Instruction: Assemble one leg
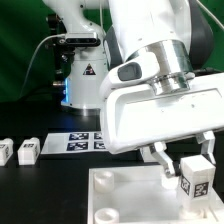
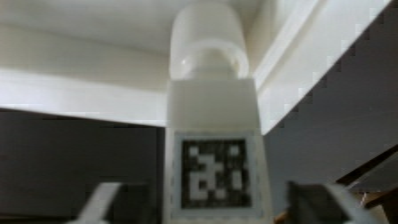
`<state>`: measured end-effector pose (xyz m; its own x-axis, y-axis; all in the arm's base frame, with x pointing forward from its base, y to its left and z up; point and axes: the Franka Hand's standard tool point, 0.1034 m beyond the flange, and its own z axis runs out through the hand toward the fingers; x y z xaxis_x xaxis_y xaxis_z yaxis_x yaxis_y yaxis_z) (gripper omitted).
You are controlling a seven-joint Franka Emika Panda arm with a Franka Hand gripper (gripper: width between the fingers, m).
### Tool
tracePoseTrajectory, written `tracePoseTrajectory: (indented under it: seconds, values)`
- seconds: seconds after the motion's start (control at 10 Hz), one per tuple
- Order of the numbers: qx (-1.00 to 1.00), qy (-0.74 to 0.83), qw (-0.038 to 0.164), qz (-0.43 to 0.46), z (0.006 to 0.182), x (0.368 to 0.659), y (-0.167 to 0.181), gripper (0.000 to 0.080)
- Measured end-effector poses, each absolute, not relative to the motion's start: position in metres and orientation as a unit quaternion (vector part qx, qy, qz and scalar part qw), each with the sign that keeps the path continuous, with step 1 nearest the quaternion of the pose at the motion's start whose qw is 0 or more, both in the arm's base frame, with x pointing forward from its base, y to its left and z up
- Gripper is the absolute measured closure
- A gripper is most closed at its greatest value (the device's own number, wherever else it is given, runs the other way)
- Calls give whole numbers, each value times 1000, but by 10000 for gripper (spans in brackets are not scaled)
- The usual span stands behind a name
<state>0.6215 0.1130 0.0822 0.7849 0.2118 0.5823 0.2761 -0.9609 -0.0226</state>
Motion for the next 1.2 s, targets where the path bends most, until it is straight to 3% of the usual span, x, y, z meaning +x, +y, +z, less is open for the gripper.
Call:
tracePoseTrajectory:
  seconds: [0.1, 0.2, 0.3, 1.0, 1.2]
  values:
    - [-943, -129, 53, -301, 82, 621, 113, 260]
    - [-943, -129, 53, -301, 82, 621, 113, 260]
    - [-943, -129, 53, -301, 81, 621, 113, 173]
    - [-944, -129, 53, -297, 81, 621, 112, 150]
    - [-957, -131, 56, -254, 96, 625, 111, 150]
